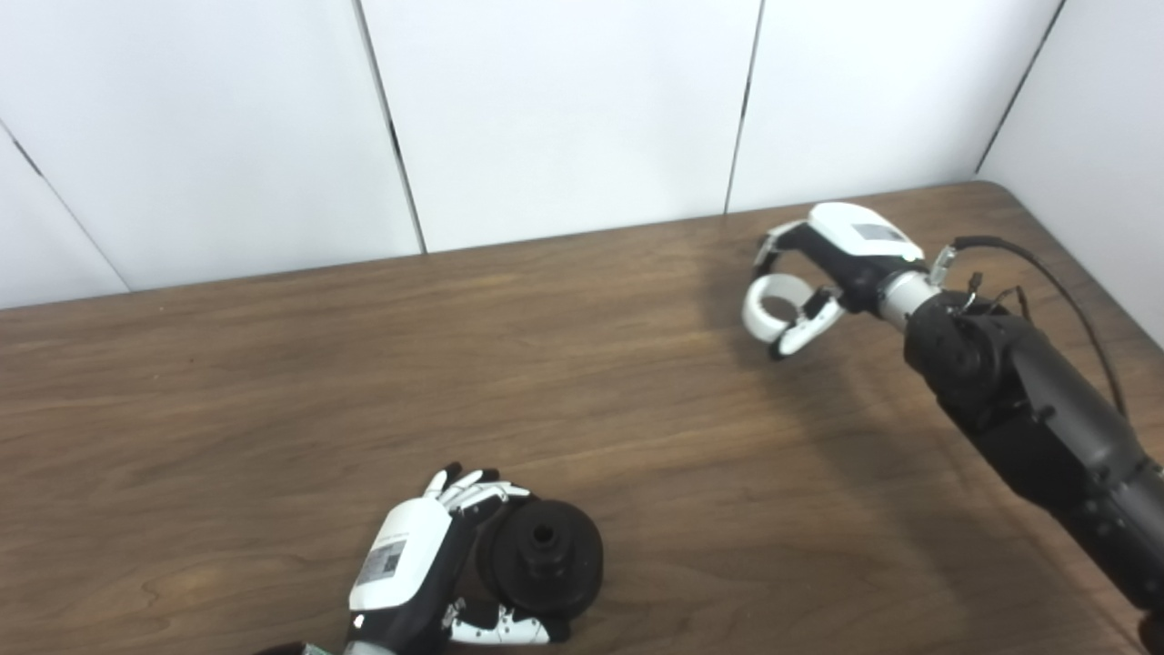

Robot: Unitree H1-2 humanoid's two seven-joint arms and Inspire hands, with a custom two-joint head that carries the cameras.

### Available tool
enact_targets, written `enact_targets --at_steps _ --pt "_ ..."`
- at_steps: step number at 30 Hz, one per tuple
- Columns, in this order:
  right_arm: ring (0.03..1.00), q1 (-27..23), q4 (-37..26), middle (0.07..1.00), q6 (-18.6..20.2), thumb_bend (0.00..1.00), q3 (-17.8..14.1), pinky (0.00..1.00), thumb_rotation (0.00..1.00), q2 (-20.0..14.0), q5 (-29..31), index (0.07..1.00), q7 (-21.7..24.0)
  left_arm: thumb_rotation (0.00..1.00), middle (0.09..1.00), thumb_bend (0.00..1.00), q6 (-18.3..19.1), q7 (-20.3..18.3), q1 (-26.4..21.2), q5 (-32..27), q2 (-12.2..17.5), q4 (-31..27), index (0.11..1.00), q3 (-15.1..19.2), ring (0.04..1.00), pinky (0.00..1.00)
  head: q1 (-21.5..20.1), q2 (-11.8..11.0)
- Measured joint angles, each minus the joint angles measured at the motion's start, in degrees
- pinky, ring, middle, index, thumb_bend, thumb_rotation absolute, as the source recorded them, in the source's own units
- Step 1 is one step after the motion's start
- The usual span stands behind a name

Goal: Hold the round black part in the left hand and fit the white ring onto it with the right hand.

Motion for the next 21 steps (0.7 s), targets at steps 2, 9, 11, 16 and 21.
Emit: enact_targets --at_steps 2,9,11,16,21 --pt "0.895 0.38 -3.99 0.833 0.03 0.52 0.0 1.0 0.13 0.02 -0.35 0.484 1.91 0.05 0.789 0.52 0.3 -0.03 0.0 0.2 -0.26 -0.01 0.484 -0.09 0.885 1.0 0.26 0.09" --pt "0.888 2.55 -14.4 0.827 0.11 0.52 1.25 1.0 0.13 1.5 -2.97 0.483 8.49 0.05 0.78 0.52 0.75 0.15 0.03 1.24 -1.13 -0.11 0.483 -0.47 0.879 1.0 2.02 1.14" --pt "0.887 3.3 -17.29 0.826 0.07 0.52 1.48 1.0 0.13 2.55 -3.26 0.483 9.83 0.05 0.78 0.52 0.76 0.27 -0.02 2.02 -1.33 -0.11 0.484 -0.73 0.878 1.0 2.81 1.41" --pt "0.881 4.66 -21.55 0.823 -0.35 0.52 2.11 1.0 0.13 5.07 -3.12 0.483 12.77 0.05 0.777 0.52 1.14 0.15 -0.21 3.21 -2.22 -0.08 0.483 -1.52 0.875 1.0 4.92 2.55" --pt "0.884 5.16 -26.62 0.825 -0.43 0.52 3.55 1.0 0.13 6.07 -3.32 0.483 17.25 0.05 0.783 0.52 1.4 0.14 -0.21 3.87 -2.98 0.02 0.483 -1.93 0.879 1.0 6.85 3.87"
